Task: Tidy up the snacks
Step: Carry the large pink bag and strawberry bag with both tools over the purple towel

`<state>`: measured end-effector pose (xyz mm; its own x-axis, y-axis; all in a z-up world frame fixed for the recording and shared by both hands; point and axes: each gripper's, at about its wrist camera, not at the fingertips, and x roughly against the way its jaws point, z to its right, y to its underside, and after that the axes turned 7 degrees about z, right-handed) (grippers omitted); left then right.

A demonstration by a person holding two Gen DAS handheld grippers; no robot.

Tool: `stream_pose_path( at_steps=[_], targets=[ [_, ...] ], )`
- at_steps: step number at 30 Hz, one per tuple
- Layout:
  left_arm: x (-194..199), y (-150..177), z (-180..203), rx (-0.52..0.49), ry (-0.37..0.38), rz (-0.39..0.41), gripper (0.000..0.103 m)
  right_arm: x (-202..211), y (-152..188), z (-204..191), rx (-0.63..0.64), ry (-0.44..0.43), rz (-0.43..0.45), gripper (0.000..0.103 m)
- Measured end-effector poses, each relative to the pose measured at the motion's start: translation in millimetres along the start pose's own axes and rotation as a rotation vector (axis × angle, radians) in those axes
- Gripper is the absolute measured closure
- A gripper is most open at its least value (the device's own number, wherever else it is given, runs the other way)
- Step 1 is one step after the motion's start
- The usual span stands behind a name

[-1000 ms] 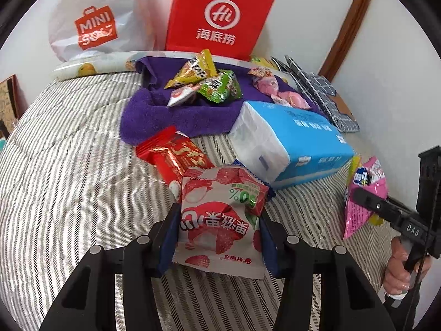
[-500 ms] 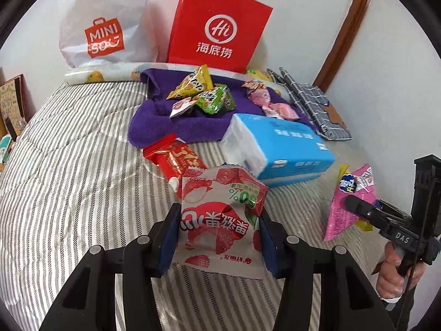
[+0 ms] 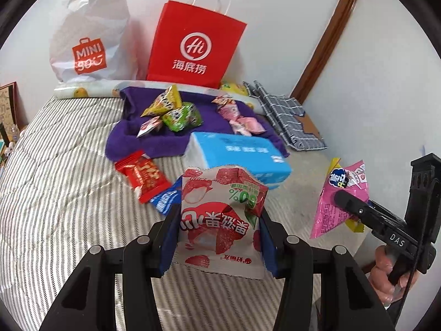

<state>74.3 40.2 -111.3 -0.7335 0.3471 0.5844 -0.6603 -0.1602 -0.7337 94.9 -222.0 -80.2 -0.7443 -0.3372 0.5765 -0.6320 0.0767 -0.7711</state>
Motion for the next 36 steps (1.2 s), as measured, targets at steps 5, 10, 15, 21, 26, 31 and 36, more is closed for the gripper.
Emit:
stream_pose_path(
  at_steps=[5, 10, 15, 21, 26, 31, 36],
  targets=[
    [2.1, -5.3, 17.1, -0.007, 0.015, 0.019, 0.054, 11.2, -12.4, -5.5, 0.022, 0.031, 0.024, 0.047],
    [0.9, -11.9, 31.5, -0.019, 0.027, 0.035, 0.054, 19.3, -24.8, -6.8, 0.025, 0.042, 0.049, 0.047],
    [-1.0, -23.2, 39.4, -0.029, 0.033, 0.056, 0.054, 26.8, -39.5, -13.0, 0.058, 0.047, 0.088, 0.047],
    [-6.0, -41.9, 38.2, -0.041, 0.020, 0.080, 0.054, 23.4, -58.0, -17.3, 0.094, 0.061, 0.130, 0.047],
    [-15.0, -57.9, 34.6, -0.042, 0.002, 0.104, 0.054, 9.3, -70.8, -13.0, 0.075, 0.047, 0.146, 0.047],
    [-29.2, -71.7, 27.2, -0.025, -0.014, 0.122, 0.054, -11.4, -85.5, -12.6, 0.065, 0.048, 0.149, 0.047],
    [-46.8, -84.1, 12.1, 0.010, -0.028, 0.129, 0.054, -32.6, -100.9, -9.7, 0.048, 0.047, 0.146, 0.047]
  ],
)
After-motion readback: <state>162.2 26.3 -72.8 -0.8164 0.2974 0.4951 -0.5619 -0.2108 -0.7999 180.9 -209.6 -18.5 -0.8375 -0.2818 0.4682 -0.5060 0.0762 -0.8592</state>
